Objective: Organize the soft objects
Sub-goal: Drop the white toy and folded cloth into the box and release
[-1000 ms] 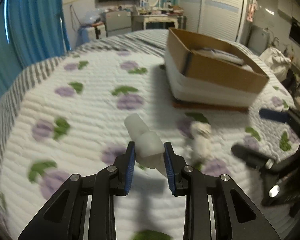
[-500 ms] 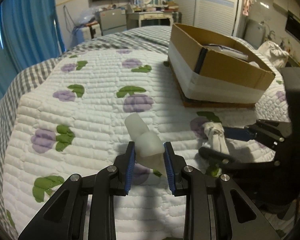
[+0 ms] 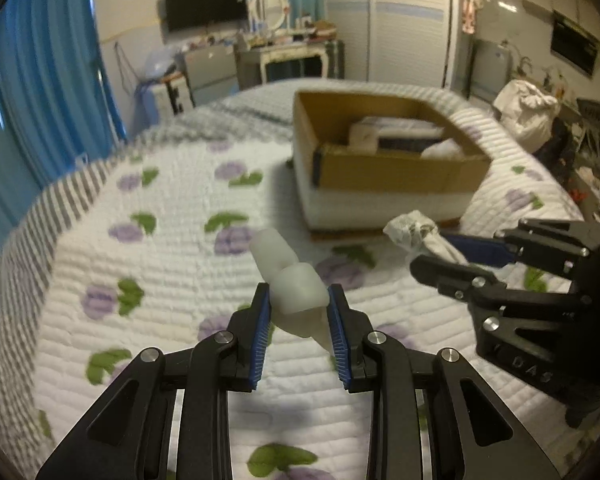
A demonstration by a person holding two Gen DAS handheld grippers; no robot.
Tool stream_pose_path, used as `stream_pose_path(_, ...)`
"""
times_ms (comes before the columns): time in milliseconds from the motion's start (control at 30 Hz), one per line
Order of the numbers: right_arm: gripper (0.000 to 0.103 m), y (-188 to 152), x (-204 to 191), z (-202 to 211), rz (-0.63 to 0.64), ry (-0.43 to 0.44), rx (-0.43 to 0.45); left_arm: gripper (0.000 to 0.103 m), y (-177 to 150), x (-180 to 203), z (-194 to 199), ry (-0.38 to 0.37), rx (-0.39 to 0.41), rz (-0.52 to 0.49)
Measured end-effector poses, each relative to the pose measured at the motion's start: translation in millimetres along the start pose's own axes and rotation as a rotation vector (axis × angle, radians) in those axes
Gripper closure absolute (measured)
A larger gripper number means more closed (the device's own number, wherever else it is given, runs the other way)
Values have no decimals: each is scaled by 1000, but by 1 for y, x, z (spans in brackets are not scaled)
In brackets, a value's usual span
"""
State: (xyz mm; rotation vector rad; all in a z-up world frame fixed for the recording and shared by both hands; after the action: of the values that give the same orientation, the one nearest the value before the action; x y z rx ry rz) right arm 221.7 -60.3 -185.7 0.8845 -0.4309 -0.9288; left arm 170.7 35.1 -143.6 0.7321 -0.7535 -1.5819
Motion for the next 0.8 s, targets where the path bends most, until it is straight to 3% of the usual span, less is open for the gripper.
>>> stream_pose_path(200,79,47,21,55,18,-32,105,75,47,24,26,-24,86,-19)
stream_pose_path(433,79,108,51,97,84,-96,211,75,93,42,24,-49,138,-18)
stream_pose_path(633,79,145,85,95,69,-107,246,75,123,48,-4,-55,148,-23)
stream_pose_path(800,79,156,117,57,34,-97,215,75,138,49,-45,-55,134,-30)
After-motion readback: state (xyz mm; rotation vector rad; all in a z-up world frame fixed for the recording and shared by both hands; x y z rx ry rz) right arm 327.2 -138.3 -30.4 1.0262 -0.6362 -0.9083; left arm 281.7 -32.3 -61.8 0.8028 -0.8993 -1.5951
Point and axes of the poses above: each gripper's, at about its wrist camera, not at the fingertips, and z roughly against the way its jaws point, x to its right, y to its top, the point moved 9 cm from there along -z, roughly the way its jaws point, and after that the axes turned 9 degrees about x, right-handed, at the moved point
